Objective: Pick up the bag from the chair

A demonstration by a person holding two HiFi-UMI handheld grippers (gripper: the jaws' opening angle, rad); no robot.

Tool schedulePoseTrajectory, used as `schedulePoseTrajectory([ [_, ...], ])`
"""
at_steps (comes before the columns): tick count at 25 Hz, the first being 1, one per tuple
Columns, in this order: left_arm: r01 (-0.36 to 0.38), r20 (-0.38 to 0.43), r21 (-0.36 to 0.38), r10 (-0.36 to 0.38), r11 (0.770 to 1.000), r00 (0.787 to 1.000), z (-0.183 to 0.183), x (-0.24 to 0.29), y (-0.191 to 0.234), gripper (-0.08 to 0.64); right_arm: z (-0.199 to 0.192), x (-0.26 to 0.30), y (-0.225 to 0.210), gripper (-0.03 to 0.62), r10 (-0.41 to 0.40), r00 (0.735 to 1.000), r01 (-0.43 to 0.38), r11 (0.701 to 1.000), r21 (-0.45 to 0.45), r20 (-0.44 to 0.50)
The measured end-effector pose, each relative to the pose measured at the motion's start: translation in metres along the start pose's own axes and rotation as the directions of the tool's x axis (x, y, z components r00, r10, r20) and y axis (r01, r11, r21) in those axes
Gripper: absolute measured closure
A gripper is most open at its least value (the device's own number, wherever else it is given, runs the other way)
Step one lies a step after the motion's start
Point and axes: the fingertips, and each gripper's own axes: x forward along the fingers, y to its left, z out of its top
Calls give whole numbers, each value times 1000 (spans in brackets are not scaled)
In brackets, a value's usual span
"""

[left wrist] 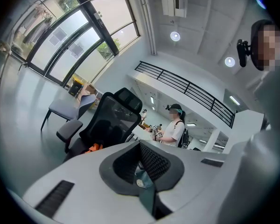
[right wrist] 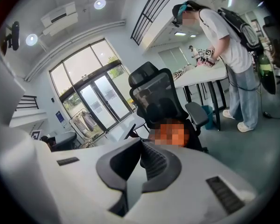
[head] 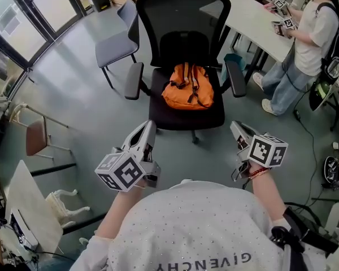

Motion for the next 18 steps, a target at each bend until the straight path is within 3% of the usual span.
schedulePoseTrajectory([
  [4, -15, -8, -23, 15, 1000, 1000, -5, 8, 16, 548, -7, 16, -2, 589, -5, 999, 4, 1000, -9, -45],
  [10, -26, 9, -41, 27, 999, 1000, -4, 23, 31, 548, -10, 27, -22, 589, -77, 992, 67, 992, -103, -102],
  [16, -86, 11, 47, 85, 995, 996, 7, 38, 44, 548, 16, 71, -29, 589, -8, 994, 10, 1000, 17, -108],
  [18, -116, 13, 40, 115, 992, 993, 12, 47, 54, 548, 31, 91, -36, 589, 2, 993, 1, 1000, 28, -116],
])
